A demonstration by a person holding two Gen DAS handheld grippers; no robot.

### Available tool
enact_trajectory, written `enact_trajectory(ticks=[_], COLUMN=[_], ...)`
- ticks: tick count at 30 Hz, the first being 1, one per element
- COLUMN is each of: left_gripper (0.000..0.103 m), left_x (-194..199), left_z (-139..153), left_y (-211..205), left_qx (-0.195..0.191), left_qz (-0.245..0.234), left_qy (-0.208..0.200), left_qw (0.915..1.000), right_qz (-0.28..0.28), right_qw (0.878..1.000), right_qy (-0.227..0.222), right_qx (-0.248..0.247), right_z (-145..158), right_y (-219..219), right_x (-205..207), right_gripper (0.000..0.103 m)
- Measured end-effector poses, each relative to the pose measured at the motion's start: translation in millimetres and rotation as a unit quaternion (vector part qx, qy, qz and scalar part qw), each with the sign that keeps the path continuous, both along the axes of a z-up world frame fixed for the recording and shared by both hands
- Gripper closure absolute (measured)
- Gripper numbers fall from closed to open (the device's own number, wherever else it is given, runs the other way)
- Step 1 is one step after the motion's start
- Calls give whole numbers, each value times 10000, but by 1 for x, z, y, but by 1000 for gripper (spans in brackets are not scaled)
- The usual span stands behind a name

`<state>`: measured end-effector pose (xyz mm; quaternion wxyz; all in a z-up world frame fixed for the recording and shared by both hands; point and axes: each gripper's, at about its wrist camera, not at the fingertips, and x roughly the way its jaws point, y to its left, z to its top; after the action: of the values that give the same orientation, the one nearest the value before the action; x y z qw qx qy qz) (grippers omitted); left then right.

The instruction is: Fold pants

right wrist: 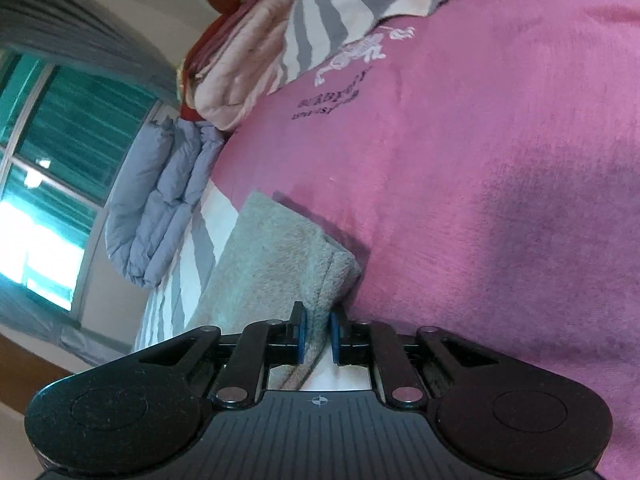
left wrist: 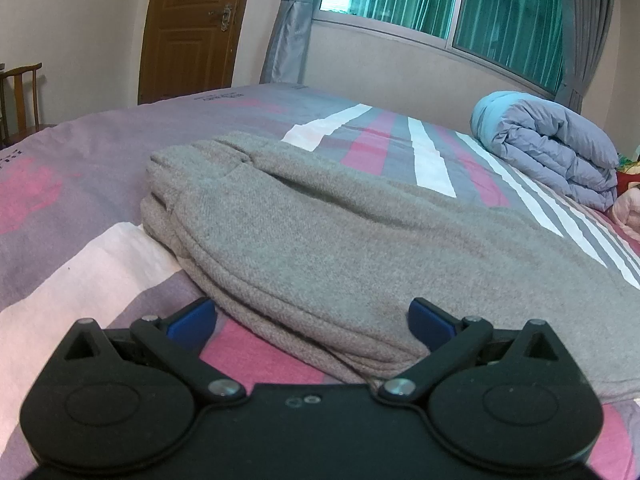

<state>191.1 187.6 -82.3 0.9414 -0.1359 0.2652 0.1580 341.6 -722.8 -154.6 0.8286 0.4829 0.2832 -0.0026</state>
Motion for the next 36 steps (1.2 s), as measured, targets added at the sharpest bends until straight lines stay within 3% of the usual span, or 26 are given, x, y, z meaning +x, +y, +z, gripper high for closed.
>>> enact_trajectory(ticks=[9, 10, 13, 16, 21, 23, 26, 27, 32, 36], left_gripper=[6, 6, 6, 6, 6, 6, 6, 6, 6, 6], left_x=[-5, -6, -7, -7, -6, -7, -7, -7, -18, -31], left_z=[0, 0, 0, -1, -1, -1, 0, 0, 8, 10], left_y=[4, 5, 7, 6, 5, 4, 4, 4, 8, 18], left_qx=[-173, -210, -301, -287, -289, -277, -271, -271, -129, -155], left_qz=[-24, -30, -38, -34, -27, -22, -19, -19, 307, 542], left_qy=[-91, -116, -165, -171, -161, -154, -145, -146, -389, -541], left_qw=[9998, 9997, 9994, 9994, 9994, 9995, 9995, 9995, 9987, 9969], right_qz=[76, 17, -153, 29, -157, -153, -176, -181, 33, 502], right_qw=[9983, 9985, 9996, 9999, 9983, 9988, 9990, 9990, 9980, 9832], right_qy=[275, 328, 63, -111, -111, -15, 142, 151, -335, -1055], right_qx=[-510, -432, 231, 19, 555, 455, 378, 378, -528, -1404], right_z=[17, 17, 16, 24, 11, 9, 2, 1, 42, 97], right_y=[11, 11, 12, 24, 15, 15, 10, 10, 37, 94], right_x=[3, 3, -12, -23, -13, -3, 7, 9, 5, 4], right_gripper=[92, 86, 43, 41, 43, 65, 88, 91, 95, 95])
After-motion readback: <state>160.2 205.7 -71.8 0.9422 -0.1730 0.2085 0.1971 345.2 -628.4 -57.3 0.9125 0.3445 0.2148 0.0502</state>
